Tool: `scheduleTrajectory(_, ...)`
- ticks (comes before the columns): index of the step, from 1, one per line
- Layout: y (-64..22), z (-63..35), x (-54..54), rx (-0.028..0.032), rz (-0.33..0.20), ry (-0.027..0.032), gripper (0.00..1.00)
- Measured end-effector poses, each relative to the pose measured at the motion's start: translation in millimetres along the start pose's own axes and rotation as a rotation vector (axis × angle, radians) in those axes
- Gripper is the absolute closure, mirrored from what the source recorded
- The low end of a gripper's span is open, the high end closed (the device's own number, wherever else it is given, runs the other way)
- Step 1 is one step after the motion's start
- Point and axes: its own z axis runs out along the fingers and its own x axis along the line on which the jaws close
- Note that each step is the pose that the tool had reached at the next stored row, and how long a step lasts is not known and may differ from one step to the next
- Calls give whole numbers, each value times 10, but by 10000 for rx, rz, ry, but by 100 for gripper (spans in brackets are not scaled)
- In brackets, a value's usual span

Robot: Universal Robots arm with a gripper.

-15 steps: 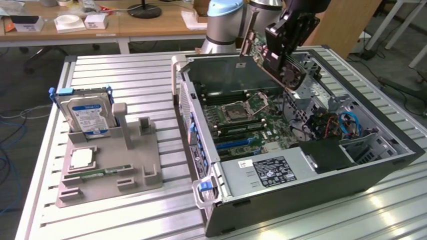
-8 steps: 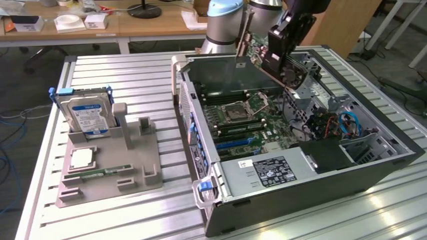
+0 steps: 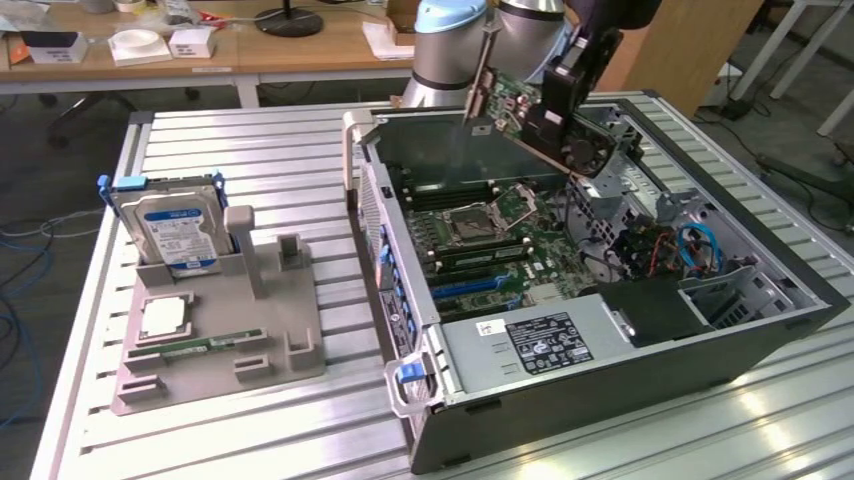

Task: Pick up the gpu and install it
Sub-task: 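Insert the gpu into the slot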

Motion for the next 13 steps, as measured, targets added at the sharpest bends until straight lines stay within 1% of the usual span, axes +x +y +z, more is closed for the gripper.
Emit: scheduleTrajectory(13, -2, 35, 1, -38, -2359, 129, 73)
